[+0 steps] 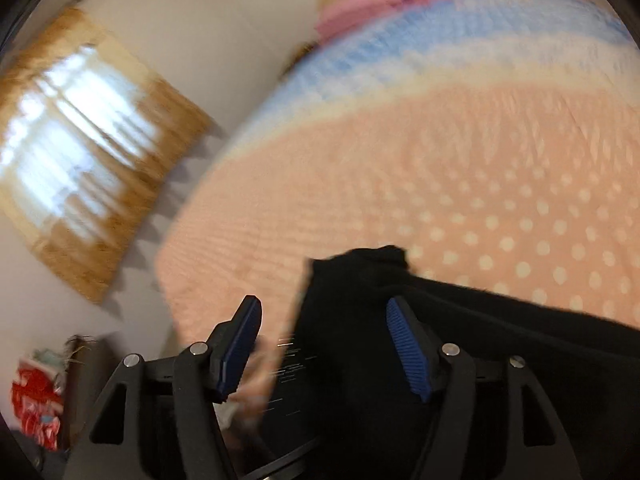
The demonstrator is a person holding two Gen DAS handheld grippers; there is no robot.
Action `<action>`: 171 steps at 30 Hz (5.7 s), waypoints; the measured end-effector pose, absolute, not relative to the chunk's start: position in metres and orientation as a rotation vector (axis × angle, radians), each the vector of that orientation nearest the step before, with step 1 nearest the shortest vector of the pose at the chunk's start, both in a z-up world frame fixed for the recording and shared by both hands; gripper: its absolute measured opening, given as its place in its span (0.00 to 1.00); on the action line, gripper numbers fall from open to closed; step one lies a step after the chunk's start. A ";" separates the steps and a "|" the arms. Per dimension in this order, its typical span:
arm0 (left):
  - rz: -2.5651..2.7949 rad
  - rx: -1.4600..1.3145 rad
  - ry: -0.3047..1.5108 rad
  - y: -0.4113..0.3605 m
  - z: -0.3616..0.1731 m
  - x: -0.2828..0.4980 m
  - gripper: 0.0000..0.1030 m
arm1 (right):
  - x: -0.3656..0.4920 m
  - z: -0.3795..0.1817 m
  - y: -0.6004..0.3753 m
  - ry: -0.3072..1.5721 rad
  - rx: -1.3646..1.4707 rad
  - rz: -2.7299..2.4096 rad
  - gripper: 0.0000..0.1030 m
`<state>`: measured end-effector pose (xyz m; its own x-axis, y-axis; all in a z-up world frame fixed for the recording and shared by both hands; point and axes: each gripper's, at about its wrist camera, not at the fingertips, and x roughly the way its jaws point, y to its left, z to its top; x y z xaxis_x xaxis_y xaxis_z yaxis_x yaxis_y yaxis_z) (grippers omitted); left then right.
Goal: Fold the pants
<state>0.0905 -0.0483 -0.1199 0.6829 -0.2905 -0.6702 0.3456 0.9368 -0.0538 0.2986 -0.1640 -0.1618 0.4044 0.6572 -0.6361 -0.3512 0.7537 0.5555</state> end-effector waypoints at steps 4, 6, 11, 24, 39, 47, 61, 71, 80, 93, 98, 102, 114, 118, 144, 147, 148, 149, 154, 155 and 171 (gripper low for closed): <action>-0.352 0.082 0.727 -0.045 -0.118 0.087 1.00 | 0.271 -0.143 -0.175 0.905 0.375 0.689 0.65; -0.342 0.076 0.707 -0.043 -0.114 0.085 1.00 | 0.250 -0.135 -0.193 0.880 0.349 0.663 0.65; -0.372 0.084 0.684 -0.048 -0.112 0.078 1.00 | 0.182 -0.145 -0.268 0.889 0.426 0.625 0.66; -0.330 0.060 0.687 -0.038 -0.102 0.081 1.00 | 0.140 -0.136 -0.346 0.725 0.448 0.471 0.67; -0.420 -0.053 0.782 -0.039 -0.128 0.121 1.00 | 0.157 -0.174 -0.387 0.785 0.464 0.292 0.67; -0.508 -0.098 0.786 -0.041 -0.122 0.132 0.71 | 0.173 -0.178 -0.372 0.788 0.488 0.338 0.46; -0.613 -0.268 0.755 -0.017 -0.106 0.129 0.13 | 0.153 -0.120 -0.340 0.705 0.415 0.429 0.29; -0.511 -0.286 0.657 0.046 -0.068 0.121 0.12 | 0.217 -0.093 -0.269 0.718 0.309 0.566 0.27; -0.286 -0.302 0.584 0.139 -0.053 0.124 0.12 | 0.297 -0.085 -0.153 0.725 0.258 0.724 0.27; -0.056 -0.240 0.672 0.195 -0.119 0.143 0.14 | 0.353 -0.151 -0.071 0.861 0.301 0.711 0.27; 0.005 -0.201 0.702 0.189 -0.136 0.146 0.46 | 0.362 -0.163 -0.085 0.910 0.351 0.700 0.31; 0.047 -0.171 0.704 0.191 -0.140 0.145 0.65 | 0.364 -0.167 -0.090 0.918 0.341 0.655 0.45; 0.105 -0.087 0.713 0.183 -0.123 0.120 0.72 | 0.352 -0.171 -0.124 0.893 0.418 0.608 0.56; 0.108 -0.071 0.704 0.176 -0.112 0.111 0.72 | 0.336 -0.161 -0.133 0.877 0.383 0.537 0.58; 0.044 -0.053 0.502 0.135 -0.034 0.037 0.98 | 0.132 -0.054 -0.127 0.550 0.027 0.457 0.66; 0.041 -0.048 0.489 0.130 -0.032 0.034 0.98 | 0.124 -0.051 -0.129 0.527 0.025 0.451 0.66; 0.039 -0.046 0.487 0.129 -0.031 0.033 0.98 | 0.122 -0.051 -0.130 0.522 0.023 0.450 0.67; 0.039 -0.043 0.487 0.128 -0.032 0.033 0.98 | 0.120 -0.051 -0.132 0.518 0.026 0.451 0.67; 0.036 -0.034 0.495 0.123 -0.035 0.034 0.98 | 0.116 -0.050 -0.137 0.511 0.037 0.447 0.67; 0.036 -0.033 0.496 0.123 -0.035 0.033 0.98 | 0.115 -0.050 -0.137 0.509 0.039 0.445 0.67; 0.037 -0.032 0.498 0.121 -0.036 0.032 0.98 | 0.106 -0.053 -0.137 0.503 0.033 0.439 0.67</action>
<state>0.0324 0.1209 -0.0357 0.8780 0.0273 -0.4779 -0.0429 0.9988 -0.0219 0.1061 -0.1368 -0.0526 0.7852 0.4151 -0.4595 -0.3990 0.9066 0.1373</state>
